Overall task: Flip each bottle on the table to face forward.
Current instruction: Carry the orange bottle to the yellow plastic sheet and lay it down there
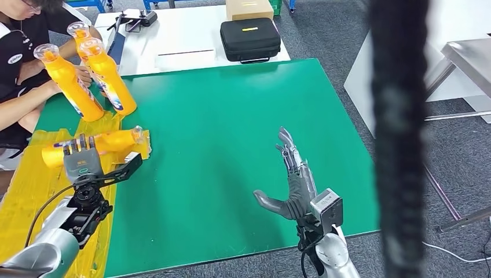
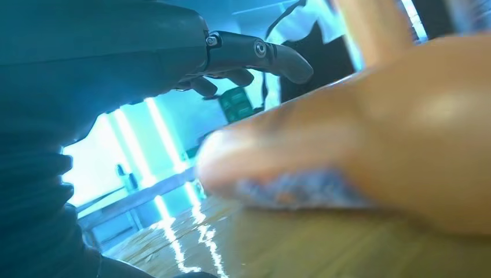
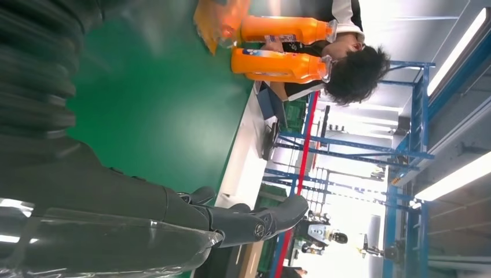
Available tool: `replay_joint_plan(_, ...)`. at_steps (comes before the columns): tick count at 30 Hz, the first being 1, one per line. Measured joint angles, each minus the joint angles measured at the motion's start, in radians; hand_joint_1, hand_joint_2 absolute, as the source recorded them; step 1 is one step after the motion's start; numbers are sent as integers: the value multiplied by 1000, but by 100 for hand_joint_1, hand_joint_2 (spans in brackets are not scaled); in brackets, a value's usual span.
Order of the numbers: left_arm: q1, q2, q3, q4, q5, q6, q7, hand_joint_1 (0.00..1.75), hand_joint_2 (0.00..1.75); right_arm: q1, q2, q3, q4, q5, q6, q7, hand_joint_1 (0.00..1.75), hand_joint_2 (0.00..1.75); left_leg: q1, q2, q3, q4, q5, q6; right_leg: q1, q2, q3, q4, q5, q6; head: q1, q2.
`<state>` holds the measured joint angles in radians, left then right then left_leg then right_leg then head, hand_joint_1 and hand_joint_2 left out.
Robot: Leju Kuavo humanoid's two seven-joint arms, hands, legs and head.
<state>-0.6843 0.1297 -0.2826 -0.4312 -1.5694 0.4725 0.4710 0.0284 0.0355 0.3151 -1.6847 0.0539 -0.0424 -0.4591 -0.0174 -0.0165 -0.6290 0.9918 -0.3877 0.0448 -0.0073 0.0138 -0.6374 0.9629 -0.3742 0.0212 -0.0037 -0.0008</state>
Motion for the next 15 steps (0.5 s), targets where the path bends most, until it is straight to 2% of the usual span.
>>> replay_joint_plan(5,3,-2,34,13,1,48,-17,0,175,4,0,0,3,1,2,3,0,175,0,0,0,0,0,0,0,0,0,0,0,0,0,0)
replay_joint_plan(10,8,-22,100,15,19,113,-113,0,175,14,1,0,3,7,11,5,0,175,0,0,0,0,0,0,0,0,0,0,0,0,0,0)
replay_joint_plan(12,12,-39,137,14,92,152,-212,0,175,18,1,0,3,11,8,3,0,175,0,0,0,0,0,0,0,0,0,0,0,0,0,0)
replay_joint_plan(13,14,-50,161,10,162,173,-298,0,175,21,1,0,3,17,0,-2,0,175,0,0,0,0,0,0,0,0,0,0,0,0,0,0)
replay_joint_plan(15,23,-78,222,-12,346,204,-528,0,175,27,1,-1,2,38,-27,-21,0,175,0,0,0,0,0,0,0,0,0,0,0,0,0,0)
